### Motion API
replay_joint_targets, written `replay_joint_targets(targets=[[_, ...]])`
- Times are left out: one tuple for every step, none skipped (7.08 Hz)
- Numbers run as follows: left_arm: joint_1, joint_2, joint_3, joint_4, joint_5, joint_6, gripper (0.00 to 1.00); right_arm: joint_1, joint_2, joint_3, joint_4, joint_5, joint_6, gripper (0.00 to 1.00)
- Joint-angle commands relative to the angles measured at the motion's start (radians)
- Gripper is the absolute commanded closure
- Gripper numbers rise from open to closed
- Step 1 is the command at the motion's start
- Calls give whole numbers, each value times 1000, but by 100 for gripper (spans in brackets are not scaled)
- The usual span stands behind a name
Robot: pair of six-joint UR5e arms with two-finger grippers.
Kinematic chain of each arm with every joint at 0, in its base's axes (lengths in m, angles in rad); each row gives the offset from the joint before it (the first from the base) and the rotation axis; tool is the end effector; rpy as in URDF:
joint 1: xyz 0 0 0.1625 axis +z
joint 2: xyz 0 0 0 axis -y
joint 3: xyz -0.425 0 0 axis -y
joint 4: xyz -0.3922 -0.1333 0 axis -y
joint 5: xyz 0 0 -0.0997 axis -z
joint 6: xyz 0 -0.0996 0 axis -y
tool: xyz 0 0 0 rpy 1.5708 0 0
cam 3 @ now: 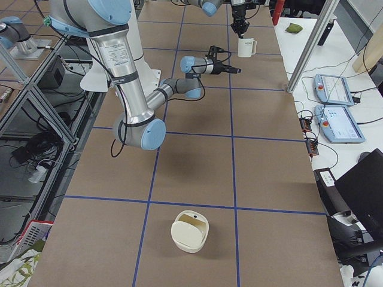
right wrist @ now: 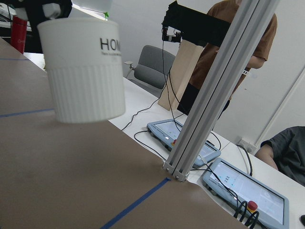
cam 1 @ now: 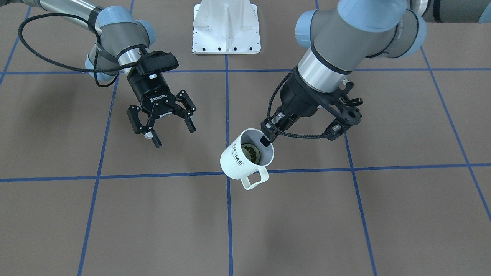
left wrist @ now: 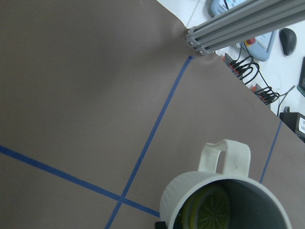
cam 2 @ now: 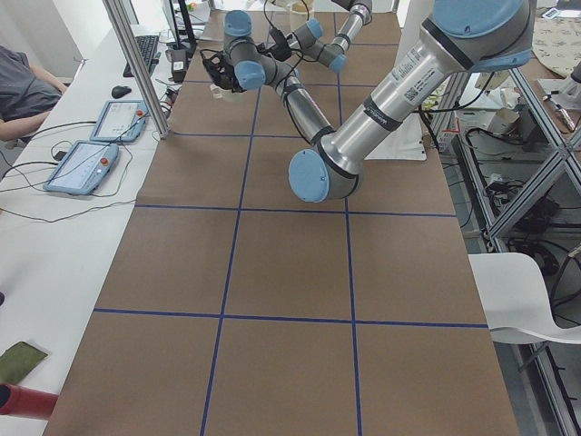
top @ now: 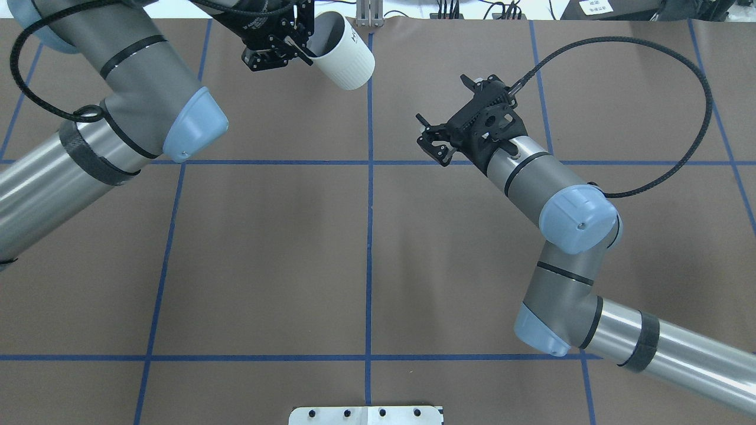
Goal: Left arm hands cup to right arm to dump lemon
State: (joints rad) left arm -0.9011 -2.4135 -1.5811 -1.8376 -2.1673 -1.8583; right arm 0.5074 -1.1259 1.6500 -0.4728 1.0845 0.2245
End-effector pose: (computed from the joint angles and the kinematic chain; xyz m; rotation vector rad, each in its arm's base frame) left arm 0.3694 -0.5912 0.0961 -0.1831 1.2181 -0.7062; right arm -0.4416 -0.4513 0.2458 1.4859 -0.6503 -0.2531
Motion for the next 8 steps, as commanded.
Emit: replay_joint_targets(targets=[[42, -18, 0, 12, 12, -33, 100, -61, 41, -2, -1, -73, -27, 2], [54, -18, -3, 12, 12, -36, 100, -72, 49, -4, -3, -90, -27, 2], [74, -18, -11, 12, 32, -44, 100, -76, 49, -4, -3, -92, -27, 2], [86, -19, -14, 11, 33, -50, 100, -78, 49, -3, -3, -94, -27, 2], [90, -24, -16, 11, 34, -51, 100, -81, 49, -3, -3, -94, -27, 2], [96, -25, -16, 11, 34, -50, 100, -85, 49, -3, -3, -94, -27, 2], [97, -25, -22, 9, 34, -50, 100, -87, 49, -3, -3, -94, -27, 2], [111, -25, -28, 9, 35, -50, 100, -90, 49, -3, -3, -95, -27, 2]])
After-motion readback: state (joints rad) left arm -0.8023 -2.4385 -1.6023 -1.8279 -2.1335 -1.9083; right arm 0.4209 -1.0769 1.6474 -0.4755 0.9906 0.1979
